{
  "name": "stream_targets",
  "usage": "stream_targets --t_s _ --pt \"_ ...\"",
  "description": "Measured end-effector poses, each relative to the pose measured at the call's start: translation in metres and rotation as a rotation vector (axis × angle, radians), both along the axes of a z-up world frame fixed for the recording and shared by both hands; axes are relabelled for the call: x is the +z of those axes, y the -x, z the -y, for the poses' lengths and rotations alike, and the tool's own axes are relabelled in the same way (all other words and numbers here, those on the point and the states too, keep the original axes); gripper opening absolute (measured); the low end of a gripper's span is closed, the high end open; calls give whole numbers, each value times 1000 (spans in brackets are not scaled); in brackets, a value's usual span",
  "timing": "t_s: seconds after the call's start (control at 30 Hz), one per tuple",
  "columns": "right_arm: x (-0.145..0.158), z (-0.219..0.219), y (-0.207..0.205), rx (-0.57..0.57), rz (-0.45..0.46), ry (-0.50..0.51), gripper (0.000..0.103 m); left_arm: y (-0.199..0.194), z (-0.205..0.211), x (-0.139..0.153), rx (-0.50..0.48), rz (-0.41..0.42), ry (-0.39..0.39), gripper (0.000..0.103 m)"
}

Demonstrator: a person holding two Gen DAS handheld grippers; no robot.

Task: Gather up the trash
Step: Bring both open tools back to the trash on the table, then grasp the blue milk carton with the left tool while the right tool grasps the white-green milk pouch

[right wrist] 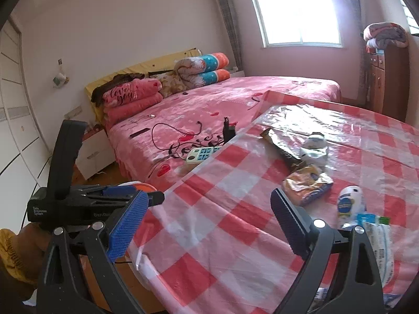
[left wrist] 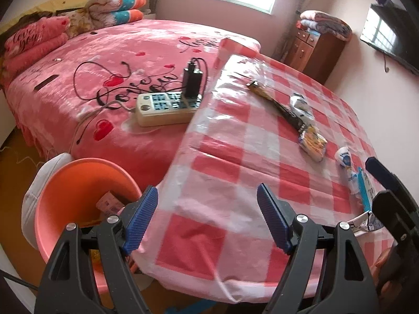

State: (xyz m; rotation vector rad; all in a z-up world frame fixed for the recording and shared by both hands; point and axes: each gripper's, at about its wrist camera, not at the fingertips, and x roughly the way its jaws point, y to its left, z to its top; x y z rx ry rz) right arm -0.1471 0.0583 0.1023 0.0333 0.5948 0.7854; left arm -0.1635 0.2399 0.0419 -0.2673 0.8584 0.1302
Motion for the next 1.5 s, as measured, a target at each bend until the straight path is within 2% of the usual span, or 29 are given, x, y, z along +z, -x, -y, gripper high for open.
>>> stream_targets --t_s 0.47,0.67,0.87,0.97,1.03,1.1,1.23,1.33,1.5 --pt "7 58 -17 -97 -10 -72 94 -29 65 7 -131 -19 -73 79" --pt "11 108 -38 -219 -23 -135 94 -32 95 15 -202 -21 -77 79" --pt "-2 167 -71 -374 -107 -182 94 -23 145 35 -345 14 -88 79" --pt "-11 190 -85 -415 -158 -200 94 -17 172 45 -466 37 -87 79" --pt "-18 200 -93 -429 -191 -196 94 -12 195 49 -567 43 -112 79" --pt "-23 208 -98 -434 -221 -199 94 -9 215 50 -662 41 -143 79" --pt "-33 215 -106 -370 -296 -202 94 -4 254 43 -810 36 -269 79" --pt "-40 211 -109 -310 -346 -210 94 -7 268 31 -856 0 -333 79" --pt "-44 202 -110 -233 -393 -205 94 -15 278 17 -898 -31 -367 79"
